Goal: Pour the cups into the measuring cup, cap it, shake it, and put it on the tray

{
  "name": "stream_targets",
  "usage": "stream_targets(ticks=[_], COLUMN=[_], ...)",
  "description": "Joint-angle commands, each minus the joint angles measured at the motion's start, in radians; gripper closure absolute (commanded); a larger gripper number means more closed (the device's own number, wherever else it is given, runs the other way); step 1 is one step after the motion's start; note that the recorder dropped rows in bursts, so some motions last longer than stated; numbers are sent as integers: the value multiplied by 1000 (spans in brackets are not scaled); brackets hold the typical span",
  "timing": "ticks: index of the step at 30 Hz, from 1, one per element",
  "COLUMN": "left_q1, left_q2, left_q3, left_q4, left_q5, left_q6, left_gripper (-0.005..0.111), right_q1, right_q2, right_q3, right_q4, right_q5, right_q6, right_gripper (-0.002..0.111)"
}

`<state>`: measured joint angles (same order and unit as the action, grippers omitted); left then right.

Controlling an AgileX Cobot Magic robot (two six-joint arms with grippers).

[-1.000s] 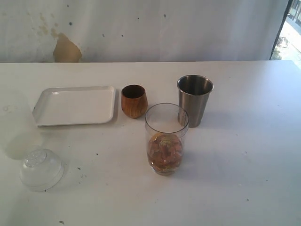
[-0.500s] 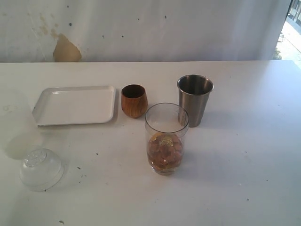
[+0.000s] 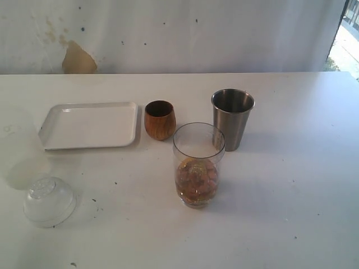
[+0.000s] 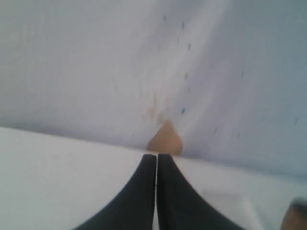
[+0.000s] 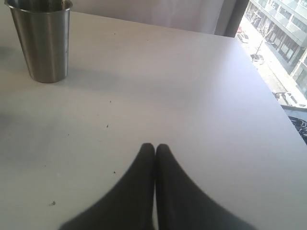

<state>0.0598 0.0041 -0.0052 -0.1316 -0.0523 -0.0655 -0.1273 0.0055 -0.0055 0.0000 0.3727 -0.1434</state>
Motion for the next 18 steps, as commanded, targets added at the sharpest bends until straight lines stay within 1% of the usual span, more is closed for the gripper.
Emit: stream_targets(ticks=[1, 2, 3, 4, 5, 8, 9, 12, 15, 18], left_q1=[-6, -6, -6, -6, -6, -6, -6, -6, -6, -6], left_q2=[-4, -4, -4, -4, -2, 83, 115, 250, 385, 522], left_q3=[5, 5, 5, -14, -61, -184, -230, -364, -496, -617], left_q4=[-70, -34, -1, 19, 44, 58, 58, 58, 54, 23], left_q5=[-318, -351, -327, -275, -174, 12, 52, 203, 369, 544], left_q6=[-220, -236, -263, -297, -344, -354, -354, -316, -232, -89], left_gripper=[106, 106, 106, 106, 107, 107, 107, 107, 107, 107], right_q1=[-2, -2, -2, -2, -2, -2, -2, -2, -2, -2], right_q2=[-6, -6, -6, -6, -6, -6, -6, -6, -6, -6], right_q3=[5, 5, 5, 5, 5, 5, 5, 5, 5, 5], right_q4=[0, 0, 0, 0, 0, 0, 0, 0, 0, 0], right_q5=[-4, -4, -4, -4, -4, -4, -4, -4, -4, -4], right_q6=[-10, -10, -10, -10, -10, -10, -10, -10, -10, -10], right_gripper=[108, 108, 108, 108, 108, 108, 108, 108, 108, 108])
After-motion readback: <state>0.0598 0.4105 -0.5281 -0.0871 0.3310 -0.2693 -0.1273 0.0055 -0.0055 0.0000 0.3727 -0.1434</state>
